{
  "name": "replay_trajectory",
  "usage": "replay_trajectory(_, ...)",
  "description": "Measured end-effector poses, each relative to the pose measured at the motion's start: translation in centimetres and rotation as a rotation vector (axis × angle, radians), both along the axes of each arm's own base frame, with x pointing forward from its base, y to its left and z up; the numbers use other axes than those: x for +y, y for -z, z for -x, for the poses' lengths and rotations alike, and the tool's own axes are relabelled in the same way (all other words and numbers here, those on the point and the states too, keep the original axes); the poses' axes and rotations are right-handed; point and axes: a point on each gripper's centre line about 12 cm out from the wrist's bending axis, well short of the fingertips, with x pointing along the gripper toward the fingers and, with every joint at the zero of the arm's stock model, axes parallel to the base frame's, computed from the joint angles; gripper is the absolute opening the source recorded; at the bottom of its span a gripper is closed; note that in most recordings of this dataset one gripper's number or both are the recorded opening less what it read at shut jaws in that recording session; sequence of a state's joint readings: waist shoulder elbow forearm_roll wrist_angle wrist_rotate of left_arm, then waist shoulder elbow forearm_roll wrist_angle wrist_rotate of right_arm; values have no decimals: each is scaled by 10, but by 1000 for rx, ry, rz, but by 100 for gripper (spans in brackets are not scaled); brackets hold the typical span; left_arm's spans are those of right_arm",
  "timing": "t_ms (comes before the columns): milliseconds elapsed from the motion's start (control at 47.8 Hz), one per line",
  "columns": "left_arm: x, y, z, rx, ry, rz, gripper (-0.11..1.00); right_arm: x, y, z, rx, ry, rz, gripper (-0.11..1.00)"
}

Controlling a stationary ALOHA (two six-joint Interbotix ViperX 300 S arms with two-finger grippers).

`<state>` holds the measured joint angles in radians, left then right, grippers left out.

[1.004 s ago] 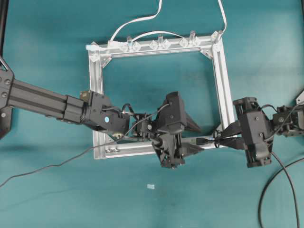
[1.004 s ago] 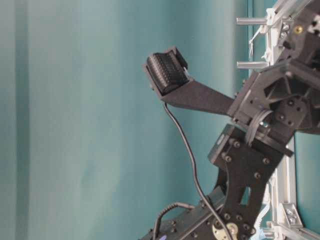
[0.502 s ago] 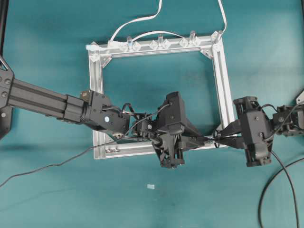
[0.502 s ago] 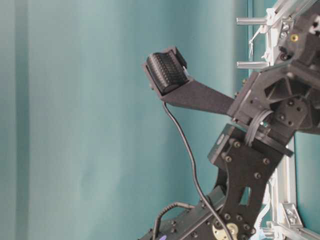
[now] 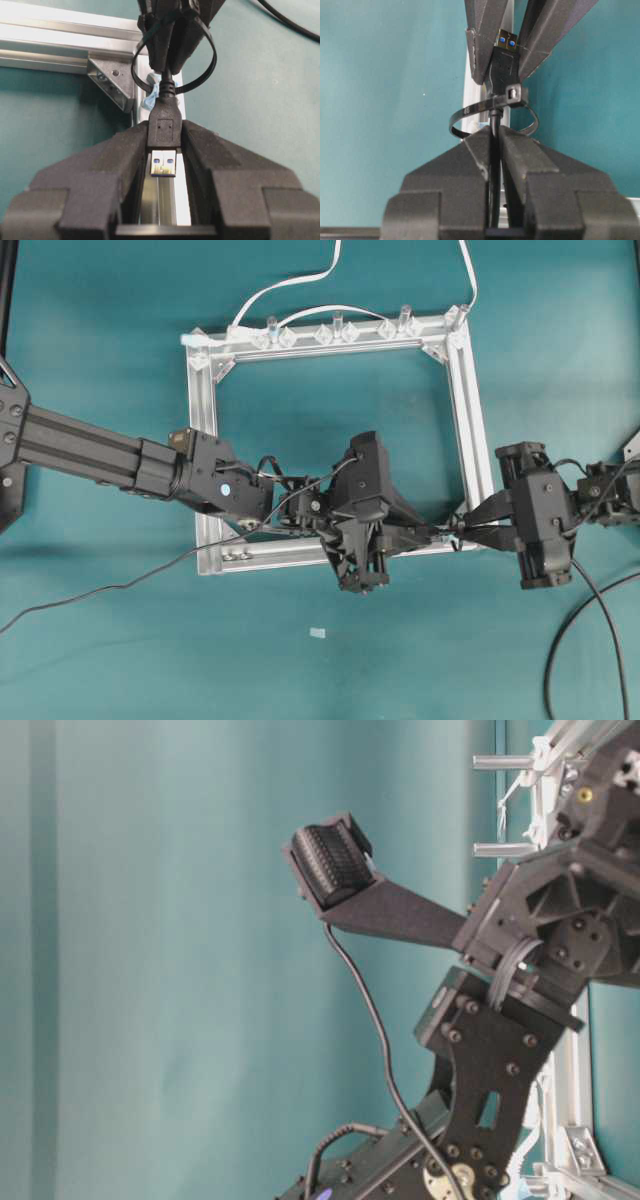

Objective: Insert the wire through the string loop located on the right side.
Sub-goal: 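Open the right gripper and pull the cable leftward with the left gripper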

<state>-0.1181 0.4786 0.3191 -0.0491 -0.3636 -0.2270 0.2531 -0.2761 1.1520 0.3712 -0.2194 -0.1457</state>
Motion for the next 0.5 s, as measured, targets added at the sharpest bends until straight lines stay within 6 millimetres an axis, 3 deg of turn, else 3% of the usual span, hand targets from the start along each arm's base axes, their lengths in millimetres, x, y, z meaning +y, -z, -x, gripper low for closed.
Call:
replay_trajectory(209, 0, 0, 0, -2, 0, 0, 22, 0, 0, 0, 0, 2, -1, 8)
replay_trajectory(314, 0, 0, 0, 0, 0, 0, 22, 0, -1, 0, -4, 2, -3, 32)
replay_trajectory(460, 0, 0, 0, 2, 0, 0, 22, -1, -1, 6, 0, -3, -1, 76)
replay_trajectory(502, -1, 0, 0, 2, 2, 0, 22, -2, -1, 9, 5, -2, -4, 82)
